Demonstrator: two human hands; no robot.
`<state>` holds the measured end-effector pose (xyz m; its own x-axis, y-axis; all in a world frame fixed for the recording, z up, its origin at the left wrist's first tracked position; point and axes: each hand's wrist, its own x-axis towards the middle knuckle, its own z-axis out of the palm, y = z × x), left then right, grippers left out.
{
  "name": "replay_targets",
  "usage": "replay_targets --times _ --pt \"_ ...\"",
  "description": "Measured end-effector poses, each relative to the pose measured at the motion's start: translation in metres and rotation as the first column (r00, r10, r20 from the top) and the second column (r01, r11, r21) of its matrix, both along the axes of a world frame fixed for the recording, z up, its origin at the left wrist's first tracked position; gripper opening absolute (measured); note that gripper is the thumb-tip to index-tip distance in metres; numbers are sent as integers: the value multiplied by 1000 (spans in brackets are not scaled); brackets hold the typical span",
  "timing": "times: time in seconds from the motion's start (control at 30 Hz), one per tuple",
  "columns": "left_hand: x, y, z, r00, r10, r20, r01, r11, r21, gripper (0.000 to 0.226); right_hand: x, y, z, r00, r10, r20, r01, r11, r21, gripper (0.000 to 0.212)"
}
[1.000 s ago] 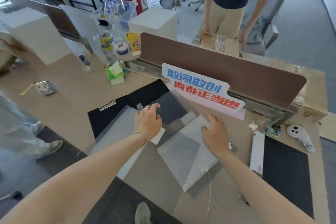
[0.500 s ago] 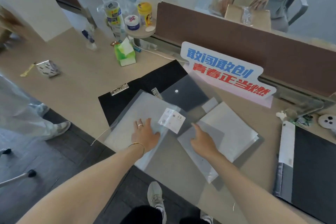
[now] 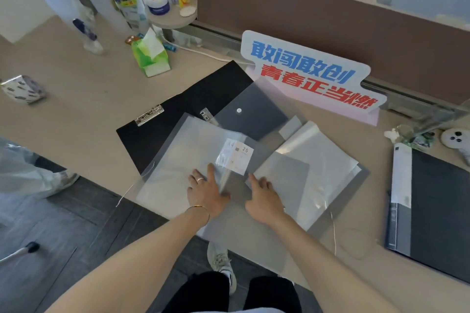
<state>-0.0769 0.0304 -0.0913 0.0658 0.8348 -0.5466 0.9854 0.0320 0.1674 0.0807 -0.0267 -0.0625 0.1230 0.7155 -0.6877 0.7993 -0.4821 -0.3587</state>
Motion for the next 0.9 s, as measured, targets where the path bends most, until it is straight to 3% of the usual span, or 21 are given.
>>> replay_targets --times 0.2,0.37,0.53,0.77,0.9 --pt "-13 8 1 996 -64 57 64 998 5 67 16 -1 16 991 -88 -104 95 994 56 87" --pt "-15 8 15 990 -140 14 140 990 22 60 26 -8 31 962 -173 -210 192 979 71 82" --pt "-24 12 27 985 -158 69 154 986 68 45 31 -12 37 944 -223 -243 256 960 114 77" --pt "-53 23 50 962 20 273 -46 995 89 28 33 -3 40 936 -242 -254 292 939 181 76" --pt "-69 40 85 955 -3 298 -57 980 193 22 24 12 43 926 -269 -266 322 930 180 71"
